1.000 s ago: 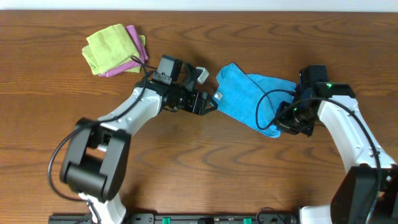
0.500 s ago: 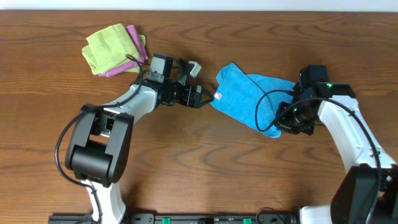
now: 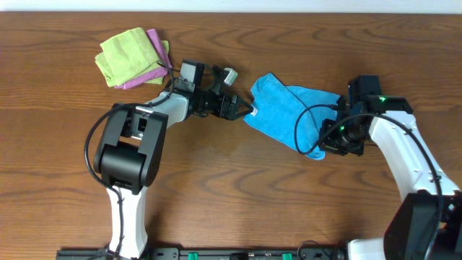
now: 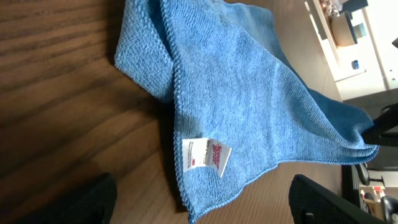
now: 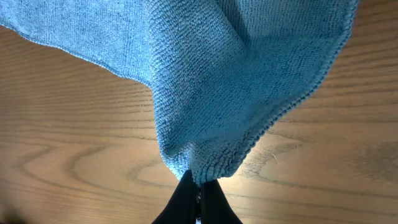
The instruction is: Fold the cloth
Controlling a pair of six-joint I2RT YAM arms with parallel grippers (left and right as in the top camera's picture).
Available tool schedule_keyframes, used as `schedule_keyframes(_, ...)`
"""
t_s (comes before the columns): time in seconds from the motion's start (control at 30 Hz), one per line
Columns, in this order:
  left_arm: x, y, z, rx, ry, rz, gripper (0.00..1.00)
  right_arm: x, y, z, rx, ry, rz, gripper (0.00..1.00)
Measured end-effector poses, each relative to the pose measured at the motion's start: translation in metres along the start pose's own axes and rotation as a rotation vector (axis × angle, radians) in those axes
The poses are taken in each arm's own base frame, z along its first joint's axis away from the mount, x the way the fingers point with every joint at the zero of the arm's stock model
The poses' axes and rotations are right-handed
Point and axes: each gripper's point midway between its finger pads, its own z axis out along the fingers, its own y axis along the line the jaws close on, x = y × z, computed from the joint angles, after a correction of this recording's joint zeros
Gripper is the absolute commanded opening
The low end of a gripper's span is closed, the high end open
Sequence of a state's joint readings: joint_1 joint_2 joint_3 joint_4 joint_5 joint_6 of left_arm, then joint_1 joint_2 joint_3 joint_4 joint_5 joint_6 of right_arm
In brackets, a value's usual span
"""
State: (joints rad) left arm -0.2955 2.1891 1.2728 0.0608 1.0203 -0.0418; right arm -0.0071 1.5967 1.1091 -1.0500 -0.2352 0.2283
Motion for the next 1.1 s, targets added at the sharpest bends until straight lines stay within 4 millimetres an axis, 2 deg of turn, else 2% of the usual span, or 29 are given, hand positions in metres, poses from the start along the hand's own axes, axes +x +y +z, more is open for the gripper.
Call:
schedule_keyframes(0.13,0.001,-0.001,0.002,0.027,0.004,0.015,0.89,0.0,0.0,0.0,0.0,0.0,-0.002,0.01)
schedule_keyframes(0.23,0.004,-0.003,0.005,0.067,0.015,0.01,0.83,0.0,0.0,0.0,0.0,-0.001,-0.002,0.02)
schedule_keyframes(0.37,0.01,-0.007,0.007,0.105,0.036,-0.004,0.8,0.0,0.0,0.0,0.0,-0.001,-0.002,0.02)
schedule_keyframes(0.93,0.021,-0.021,0.022,0.123,0.086,0.064,0.79,-0.003,0.005,0.0,-0.03,-0.008,-0.006,0.02)
schedule_keyframes(1.0,0.022,-0.021,0.022,0.118,0.086,0.065,0.67,-0.002,0.006,0.0,-0.034,-0.007,-0.006,0.01)
schedule_keyframes(1.07,0.024,-0.017,0.023,0.101,0.093,0.057,0.51,-0.002,0.007,0.0,-0.038,-0.007,-0.007,0.02)
schedule_keyframes(1.1,0.025,-0.016,0.023,0.096,0.095,0.055,0.39,-0.002,0.007,0.0,-0.041,-0.007,-0.007,0.02)
